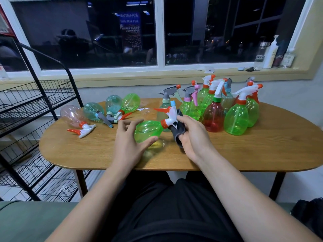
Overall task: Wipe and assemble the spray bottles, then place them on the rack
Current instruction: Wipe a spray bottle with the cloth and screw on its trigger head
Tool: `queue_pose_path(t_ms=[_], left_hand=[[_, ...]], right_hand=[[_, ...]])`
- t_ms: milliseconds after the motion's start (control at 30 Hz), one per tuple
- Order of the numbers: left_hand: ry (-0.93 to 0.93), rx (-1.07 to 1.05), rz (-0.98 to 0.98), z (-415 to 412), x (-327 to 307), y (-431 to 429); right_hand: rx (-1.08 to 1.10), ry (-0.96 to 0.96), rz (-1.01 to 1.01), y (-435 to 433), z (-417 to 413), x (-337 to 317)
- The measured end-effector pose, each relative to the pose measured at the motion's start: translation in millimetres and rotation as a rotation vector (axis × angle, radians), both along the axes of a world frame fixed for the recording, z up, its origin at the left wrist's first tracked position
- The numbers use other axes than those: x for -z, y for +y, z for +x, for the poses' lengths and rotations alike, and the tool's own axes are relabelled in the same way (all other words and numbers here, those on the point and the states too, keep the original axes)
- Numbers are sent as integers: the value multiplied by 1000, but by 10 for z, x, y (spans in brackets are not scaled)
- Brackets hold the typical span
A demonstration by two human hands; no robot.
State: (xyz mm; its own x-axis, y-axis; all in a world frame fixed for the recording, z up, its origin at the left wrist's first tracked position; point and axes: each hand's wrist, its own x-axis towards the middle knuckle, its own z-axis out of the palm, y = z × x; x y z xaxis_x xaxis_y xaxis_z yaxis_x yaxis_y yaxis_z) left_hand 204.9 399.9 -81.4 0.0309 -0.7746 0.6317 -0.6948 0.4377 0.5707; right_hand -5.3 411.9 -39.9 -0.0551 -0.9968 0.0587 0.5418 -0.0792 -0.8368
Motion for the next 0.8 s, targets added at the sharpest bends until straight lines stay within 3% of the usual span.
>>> queue_pose_path(t_ms=[433,800], left_hand=[[-18,-128,17,-327,-24,-73],[59,-99,138,-467,-57,-41]], right_hand=[[-85,-263,-81,132,44,-274],[-151,-14,-210,108,300,-222]])
